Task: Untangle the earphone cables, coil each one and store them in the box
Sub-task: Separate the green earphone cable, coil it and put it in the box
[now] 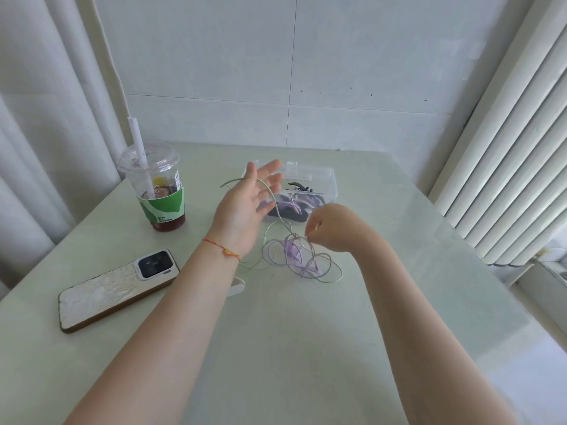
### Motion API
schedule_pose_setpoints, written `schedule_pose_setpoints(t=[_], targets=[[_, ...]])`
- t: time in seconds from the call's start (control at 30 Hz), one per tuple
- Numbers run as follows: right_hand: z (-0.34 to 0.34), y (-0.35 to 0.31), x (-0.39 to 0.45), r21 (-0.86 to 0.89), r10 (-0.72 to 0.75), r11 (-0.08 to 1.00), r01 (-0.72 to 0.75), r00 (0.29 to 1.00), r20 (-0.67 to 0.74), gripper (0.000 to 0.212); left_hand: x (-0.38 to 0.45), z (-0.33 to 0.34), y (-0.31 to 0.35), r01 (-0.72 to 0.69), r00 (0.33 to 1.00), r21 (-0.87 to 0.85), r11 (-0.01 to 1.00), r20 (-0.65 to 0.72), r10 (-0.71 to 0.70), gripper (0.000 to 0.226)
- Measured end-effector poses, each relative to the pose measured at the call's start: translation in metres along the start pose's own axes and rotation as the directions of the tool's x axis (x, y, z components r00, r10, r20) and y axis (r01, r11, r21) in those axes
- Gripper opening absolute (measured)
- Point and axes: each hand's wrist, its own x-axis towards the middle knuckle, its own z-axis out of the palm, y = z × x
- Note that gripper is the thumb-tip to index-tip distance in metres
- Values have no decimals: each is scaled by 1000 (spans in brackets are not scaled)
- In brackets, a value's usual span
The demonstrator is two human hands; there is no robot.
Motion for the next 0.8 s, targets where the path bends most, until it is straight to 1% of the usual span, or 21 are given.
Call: schedule_pose_setpoints(t=[0.03,0.07,0.1,0.13,0.17,0.2,0.27,0.33,0.37,0.4,0.43,0.5,0.53,0.6,0.63,0.67,0.7,0.73,0.77,0.8], targets=[[-1,-2,0,75,-7,997,14,996,-91,21,0,1,-1,12,1000,-23,1000,19,-12,43],[-3,-5,-1,200,-28,978,60,987,-159,22,-1,3,-3,26,999,-40,999,39,-25,43],[-5,-9,-3,337,-62,933,123,981,-185,22,-2,5,-5,40,998,-51,998,56,-37,44],[-7,-13,-4,439,-100,882,172,978,-182,17,-2,7,-7,50,996,-58,997,70,-46,45],[-8,-16,-6,486,-129,854,187,980,-149,11,-3,7,-7,55,996,-65,996,73,-50,45],[-8,-18,-8,476,-146,862,176,984,-100,9,-3,8,-6,52,997,-73,996,66,-47,45],[-6,-14,-8,339,-144,932,128,989,23,13,-2,5,-4,-6,1000,-80,997,12,7,45],[-7,-8,-7,147,-115,985,92,980,159,14,1,-1,-1,-108,990,-52,993,-102,102,45],[-8,-6,-7,108,-102,991,83,977,187,15,3,-5,0,-150,977,-34,988,-158,142,46],[-9,-3,-7,148,-86,987,61,981,171,13,5,-9,1,-173,967,-23,985,-193,166,46],[-12,-2,-8,255,-68,966,36,991,118,11,6,-11,1,-174,965,-19,985,-202,166,44],[-16,-1,-8,496,-17,868,37,999,-46,15,7,-10,-1,-99,983,-6,995,-155,97,39],[-18,-1,-9,556,2,829,61,994,-111,19,6,-7,-4,-40,995,27,999,-91,42,37],[-21,-2,-9,610,7,785,110,983,-186,25,2,0,-13,36,993,164,986,103,-54,31],[-22,-4,-9,658,16,741,132,977,-213,30,0,3,-18,48,979,214,976,182,-88,28],[-23,-5,-8,732,44,666,146,971,-234,36,-2,5,-21,69,968,237,969,218,-122,28],[-24,-6,-8,806,89,570,161,963,-255,39,-4,7,-23,100,965,253,962,210,-156,31],[-27,-5,-8,859,142,480,180,950,-278,40,-4,8,-24,128,969,274,953,172,-179,37],[-30,-4,-8,882,195,424,204,931,-309,39,-3,8,-24,144,976,322,936,111,-189,43],[-33,-1,-8,883,242,412,225,907,-344,38,-2,6,-24,155,982,382,911,43,-185,42]])
